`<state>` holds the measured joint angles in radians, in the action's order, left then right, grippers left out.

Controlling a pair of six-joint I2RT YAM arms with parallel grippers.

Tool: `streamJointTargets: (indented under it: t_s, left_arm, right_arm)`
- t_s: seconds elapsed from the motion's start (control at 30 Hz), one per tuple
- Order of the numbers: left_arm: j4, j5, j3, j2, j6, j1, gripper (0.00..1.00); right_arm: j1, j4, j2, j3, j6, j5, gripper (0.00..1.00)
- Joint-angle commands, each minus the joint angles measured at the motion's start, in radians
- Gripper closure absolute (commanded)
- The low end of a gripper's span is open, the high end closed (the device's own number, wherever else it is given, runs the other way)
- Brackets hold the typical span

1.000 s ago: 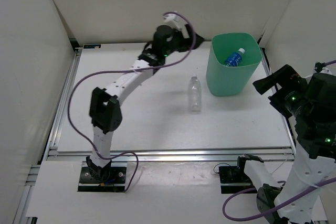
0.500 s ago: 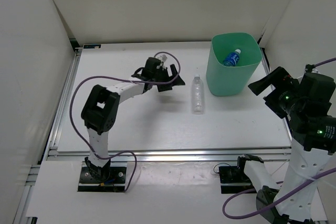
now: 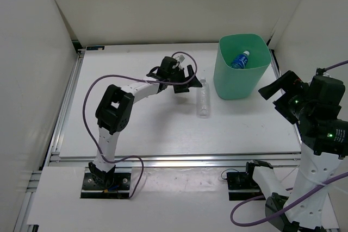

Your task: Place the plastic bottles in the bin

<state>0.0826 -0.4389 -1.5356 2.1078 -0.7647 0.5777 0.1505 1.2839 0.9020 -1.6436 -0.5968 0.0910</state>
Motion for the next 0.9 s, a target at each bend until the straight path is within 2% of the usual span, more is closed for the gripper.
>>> streamJointTargets:
  t_s: [0.0, 0.57, 0.6, 0.63, 0.73, 0.77, 0.87]
  left_arm:
    - [0.003, -0.040, -0.075, 0.049, -0.013, 0.016, 0.00]
    - [0.088, -0.156, -0.301, 0.276, 0.016, 0.054, 0.00]
    - [0.098, -0.170, -0.301, 0.290, 0.016, 0.054, 0.03]
    - [0.098, -0.181, -0.311, 0.300, 0.007, 0.054, 0.13]
    - [0.108, -0.210, -0.311, 0.301, 0.007, 0.054, 0.28]
    - [0.108, -0.210, -0.311, 0.301, 0.007, 0.054, 0.40]
    - [0.118, -0.210, -0.311, 0.279, 0.016, 0.045, 0.50]
  right_arm:
    - [0.003, -0.001, -0.014, -0.013, 0.023, -0.039, 0.00]
    - [0.003, 0.061, -0.014, -0.050, 0.051, -0.142, 0.00]
    - [0.003, 0.071, -0.014, -0.050, 0.051, -0.151, 0.00]
    - [0.003, 0.071, -0.014, -0.050, 0.051, -0.151, 0.00]
    - [0.003, 0.080, -0.014, -0.050, 0.051, -0.160, 0.00]
    - [0.003, 0.080, -0.014, -0.050, 0.051, -0.169, 0.00]
    - [0.003, 0.080, -0.023, -0.039, 0.051, -0.169, 0.00]
